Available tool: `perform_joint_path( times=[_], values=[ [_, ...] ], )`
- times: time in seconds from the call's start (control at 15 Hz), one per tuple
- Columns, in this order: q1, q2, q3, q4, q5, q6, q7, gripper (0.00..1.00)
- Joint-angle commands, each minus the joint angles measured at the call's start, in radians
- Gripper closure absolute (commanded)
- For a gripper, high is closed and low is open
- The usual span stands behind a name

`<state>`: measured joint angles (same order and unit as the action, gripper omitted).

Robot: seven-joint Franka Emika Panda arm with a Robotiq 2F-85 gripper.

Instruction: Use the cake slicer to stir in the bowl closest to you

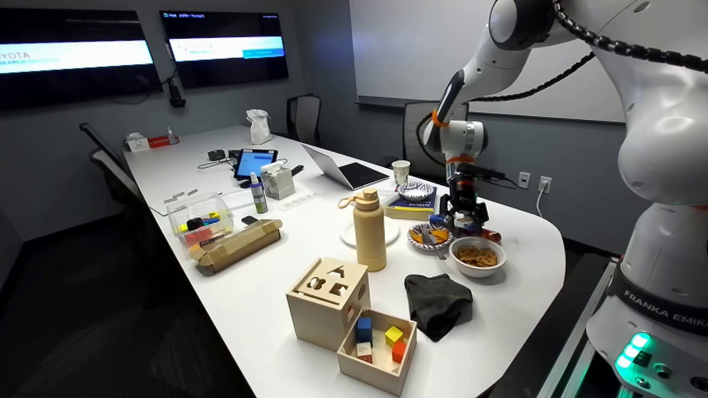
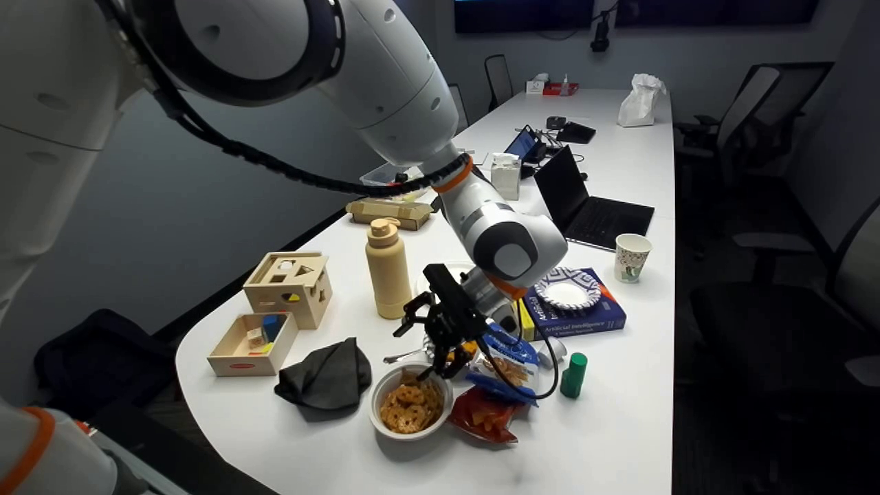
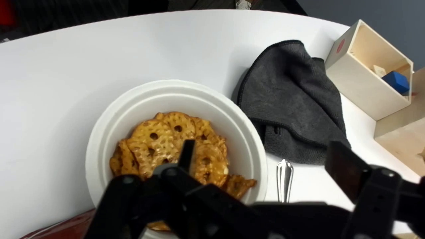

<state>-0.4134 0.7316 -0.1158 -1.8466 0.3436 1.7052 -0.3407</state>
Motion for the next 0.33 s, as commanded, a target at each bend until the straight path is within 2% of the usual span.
perform_joint_path(
  times=[0.0, 0.27],
  values=[
    [-0.002, -0.021, -0.007, -0.023, -0.004, 0.012, -0.009, 0.00],
    [-0.003, -0.025, -0.013, -0.025, -0.006, 0.010, -0.008, 0.00]
  ],
)
